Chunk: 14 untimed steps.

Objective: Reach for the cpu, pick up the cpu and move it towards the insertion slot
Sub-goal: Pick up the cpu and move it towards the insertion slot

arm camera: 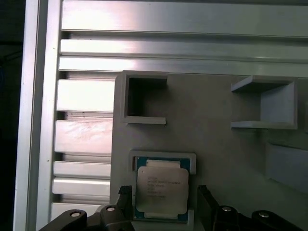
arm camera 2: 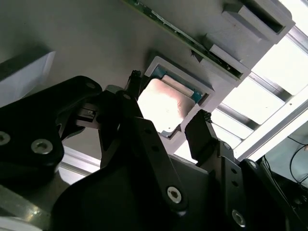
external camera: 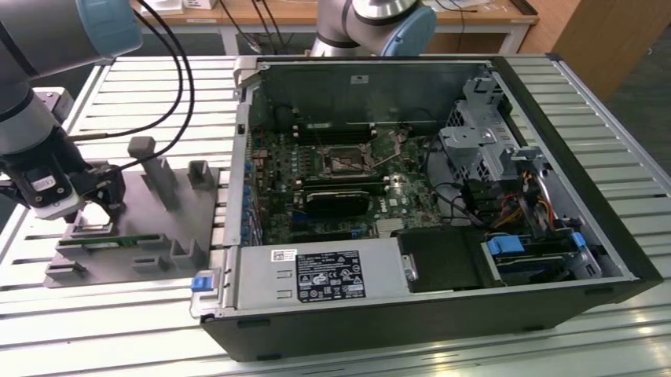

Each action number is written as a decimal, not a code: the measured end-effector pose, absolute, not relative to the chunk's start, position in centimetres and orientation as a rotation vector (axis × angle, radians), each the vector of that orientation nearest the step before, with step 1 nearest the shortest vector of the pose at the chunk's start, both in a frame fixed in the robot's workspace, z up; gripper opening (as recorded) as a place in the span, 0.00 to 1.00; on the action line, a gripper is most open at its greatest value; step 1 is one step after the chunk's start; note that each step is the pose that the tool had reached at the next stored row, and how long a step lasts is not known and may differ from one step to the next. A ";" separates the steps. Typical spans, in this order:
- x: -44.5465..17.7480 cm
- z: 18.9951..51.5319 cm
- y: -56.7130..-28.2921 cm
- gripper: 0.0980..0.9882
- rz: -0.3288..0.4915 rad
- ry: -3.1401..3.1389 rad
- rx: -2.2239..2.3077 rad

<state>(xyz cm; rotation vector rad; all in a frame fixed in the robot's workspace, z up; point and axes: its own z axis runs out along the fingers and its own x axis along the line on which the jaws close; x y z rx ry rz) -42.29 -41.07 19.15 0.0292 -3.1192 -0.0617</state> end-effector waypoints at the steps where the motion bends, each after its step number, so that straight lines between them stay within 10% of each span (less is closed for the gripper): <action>1: -42.3 19.1 -41.1 0.62 -0.062 -3.120 0.029; 14: -42.5 18.6 -40.9 0.60 -0.069 -3.120 0.029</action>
